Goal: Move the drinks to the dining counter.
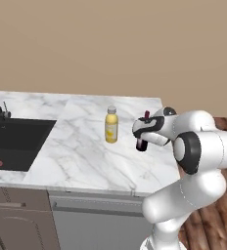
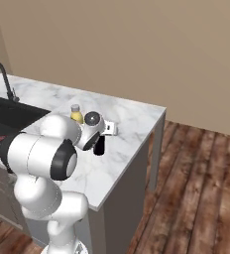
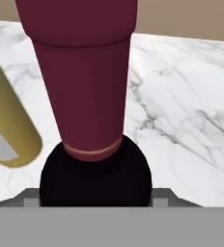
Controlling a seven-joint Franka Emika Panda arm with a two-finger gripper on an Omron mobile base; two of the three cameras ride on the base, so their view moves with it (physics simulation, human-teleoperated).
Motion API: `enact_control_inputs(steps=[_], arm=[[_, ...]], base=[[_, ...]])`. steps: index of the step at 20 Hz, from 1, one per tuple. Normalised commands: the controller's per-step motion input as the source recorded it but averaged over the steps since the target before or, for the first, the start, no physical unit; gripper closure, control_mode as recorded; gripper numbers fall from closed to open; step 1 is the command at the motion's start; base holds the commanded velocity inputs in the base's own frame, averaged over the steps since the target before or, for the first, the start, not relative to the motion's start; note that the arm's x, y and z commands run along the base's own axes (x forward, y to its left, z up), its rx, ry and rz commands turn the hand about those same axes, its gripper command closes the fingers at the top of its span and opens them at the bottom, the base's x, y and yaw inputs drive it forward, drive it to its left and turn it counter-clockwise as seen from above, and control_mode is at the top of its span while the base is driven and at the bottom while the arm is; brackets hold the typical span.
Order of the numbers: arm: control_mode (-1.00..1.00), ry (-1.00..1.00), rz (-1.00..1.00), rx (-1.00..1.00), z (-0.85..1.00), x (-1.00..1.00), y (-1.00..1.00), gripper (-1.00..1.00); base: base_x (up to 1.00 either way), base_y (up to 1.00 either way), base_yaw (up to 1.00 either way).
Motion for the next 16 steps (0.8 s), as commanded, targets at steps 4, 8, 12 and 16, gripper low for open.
enact_control_inputs(steps=[4,8,12,16], arm=[[-1.0,0.0,0.0,0.0,-0.31,0.03,0.0,-1.0],[-1.0,0.0,0.0,0.0,-0.06,0.0,0.0,-1.0],[-1.0,-0.02,0.0,0.0,0.0,0.0,0.0,-1.0],[-1.0,-0.05,0.0,0.0,0.0,0.0,0.0,-1.0]], base=[[0.0,0.0,0.0],[0.0,0.0,0.0],[0.0,0.0,0.0],[0.0,0.0,0.0]])
